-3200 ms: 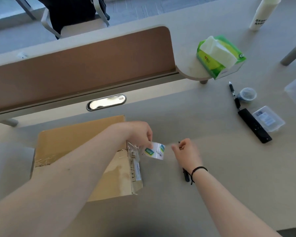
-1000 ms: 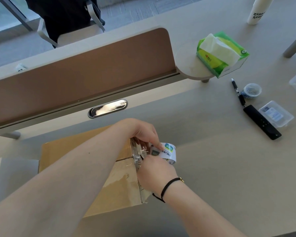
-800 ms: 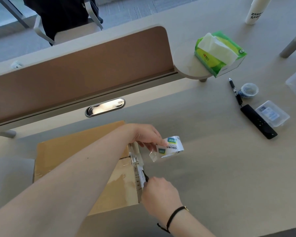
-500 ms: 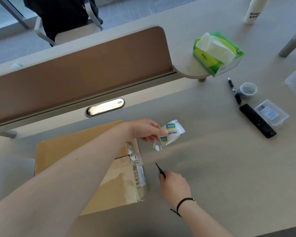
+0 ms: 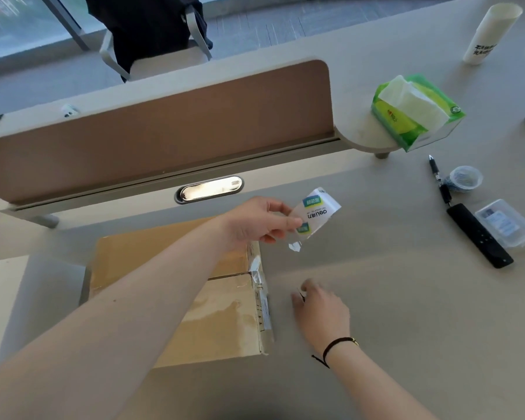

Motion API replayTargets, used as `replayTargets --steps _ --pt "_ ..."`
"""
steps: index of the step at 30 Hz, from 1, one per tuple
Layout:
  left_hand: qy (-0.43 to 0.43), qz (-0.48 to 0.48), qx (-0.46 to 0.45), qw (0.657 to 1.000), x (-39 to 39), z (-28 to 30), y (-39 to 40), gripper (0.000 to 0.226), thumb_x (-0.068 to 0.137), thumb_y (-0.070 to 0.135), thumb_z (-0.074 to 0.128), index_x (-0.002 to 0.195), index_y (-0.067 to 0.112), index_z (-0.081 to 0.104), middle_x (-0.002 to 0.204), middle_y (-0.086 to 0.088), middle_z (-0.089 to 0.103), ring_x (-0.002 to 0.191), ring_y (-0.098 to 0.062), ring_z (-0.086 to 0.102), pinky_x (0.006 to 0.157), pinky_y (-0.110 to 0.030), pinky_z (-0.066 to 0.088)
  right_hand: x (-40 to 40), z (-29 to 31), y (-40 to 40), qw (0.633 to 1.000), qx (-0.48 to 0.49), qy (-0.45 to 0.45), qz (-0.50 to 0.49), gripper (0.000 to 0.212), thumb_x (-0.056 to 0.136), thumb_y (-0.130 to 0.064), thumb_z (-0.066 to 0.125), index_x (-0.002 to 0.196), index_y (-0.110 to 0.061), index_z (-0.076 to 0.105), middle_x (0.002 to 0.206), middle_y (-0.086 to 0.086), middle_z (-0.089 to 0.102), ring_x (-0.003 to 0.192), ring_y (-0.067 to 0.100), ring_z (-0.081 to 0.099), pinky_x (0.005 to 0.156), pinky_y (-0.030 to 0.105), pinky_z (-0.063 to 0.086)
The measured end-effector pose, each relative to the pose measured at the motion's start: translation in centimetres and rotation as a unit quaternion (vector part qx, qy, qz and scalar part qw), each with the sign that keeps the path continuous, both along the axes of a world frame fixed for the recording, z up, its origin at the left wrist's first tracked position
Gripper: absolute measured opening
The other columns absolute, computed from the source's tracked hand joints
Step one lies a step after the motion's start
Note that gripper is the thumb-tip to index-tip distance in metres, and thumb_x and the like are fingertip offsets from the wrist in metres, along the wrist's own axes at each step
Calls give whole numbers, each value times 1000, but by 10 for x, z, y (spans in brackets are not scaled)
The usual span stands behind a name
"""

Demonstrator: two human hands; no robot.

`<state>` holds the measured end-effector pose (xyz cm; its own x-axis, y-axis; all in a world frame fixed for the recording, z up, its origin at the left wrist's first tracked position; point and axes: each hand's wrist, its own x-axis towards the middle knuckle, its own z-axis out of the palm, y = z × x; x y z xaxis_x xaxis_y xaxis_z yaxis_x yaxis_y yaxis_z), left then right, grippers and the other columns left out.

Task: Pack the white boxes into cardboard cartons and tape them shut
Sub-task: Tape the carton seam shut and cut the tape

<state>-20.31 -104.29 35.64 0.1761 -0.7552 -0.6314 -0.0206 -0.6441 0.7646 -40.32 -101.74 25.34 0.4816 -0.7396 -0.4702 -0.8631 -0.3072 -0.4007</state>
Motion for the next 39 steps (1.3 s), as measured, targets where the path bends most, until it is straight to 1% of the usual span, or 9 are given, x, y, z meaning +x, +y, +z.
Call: replayTargets --steps 6,9,11,16,21,26,32,36,39 --pt "49 89 -43 994 16 7 15 14 90 28 76 95 20 65 102 -7 75 71 -10 56 71 -28 47 33 55 35 923 -95 -364 -77 30 100 -30 48 123 -17 63 121 -5 62 114 14 56 98 25 41" --pt "91 148 -62 983 18 -1 23 10 90 24 75 89 20 66 104 -13 74 68 -11 57 67 -26 51 45 67 55 929 -119 -350 27 55 103 -45 36 148 -14 45 154 2 45 143 14 36 118 28 21" --pt "99 167 -72 978 17 -5 25 7 91 19 74 88 18 67 102 -16 73 67 -12 59 68 -27 55 52 69 63 949 -65 -292 99 71 102 -54 25 160 -15 16 168 -1 7 155 11 4 123 30 0" --pt "98 167 -69 979 15 -8 26 21 89 15 75 107 5 67 101 -18 72 71 -15 62 73 -27 59 60 57 69 962 80 -240 101 78 105 -46 34 157 -19 -18 158 -12 -33 147 1 -29 125 32 -6" --pt "115 176 -68 975 19 -9 26 24 89 15 75 109 3 70 99 -18 73 70 -15 63 76 -29 60 63 64 65 940 195 -280 8 75 105 -25 40 160 -27 -11 158 -26 -18 150 -3 -14 125 30 9" --pt "120 178 -71 974 17 -11 28 16 89 12 75 102 4 71 98 -18 73 71 -15 64 85 -33 61 62 72 60 930 233 -282 -41 73 101 -3 36 161 -27 1 158 -26 5 142 -14 5 99 -8 8" --pt "130 183 -71 972 16 -9 28 12 90 9 73 100 5 71 96 -16 74 74 -16 64 80 -28 61 60 72 60 933 210 -281 -81 73 96 -1 37 159 -34 18 160 -13 34 134 2 42 107 14 34" --pt "136 180 -69 972 17 -11 29 18 88 9 74 105 3 71 98 -16 74 73 -16 66 84 -30 61 54 70 65 927 216 -279 -128 62 101 -13 43 154 -42 30 128 -3 65 101 8 58 93 21 46" --pt "138 184 -70 971 19 -12 28 24 86 9 76 108 1 70 99 -16 74 74 -16 66 84 -31 61 48 69 65 917 211 -293 -168 51 102 -15 50 149 -34 46 116 10 71 96 9 56 112 29 40"
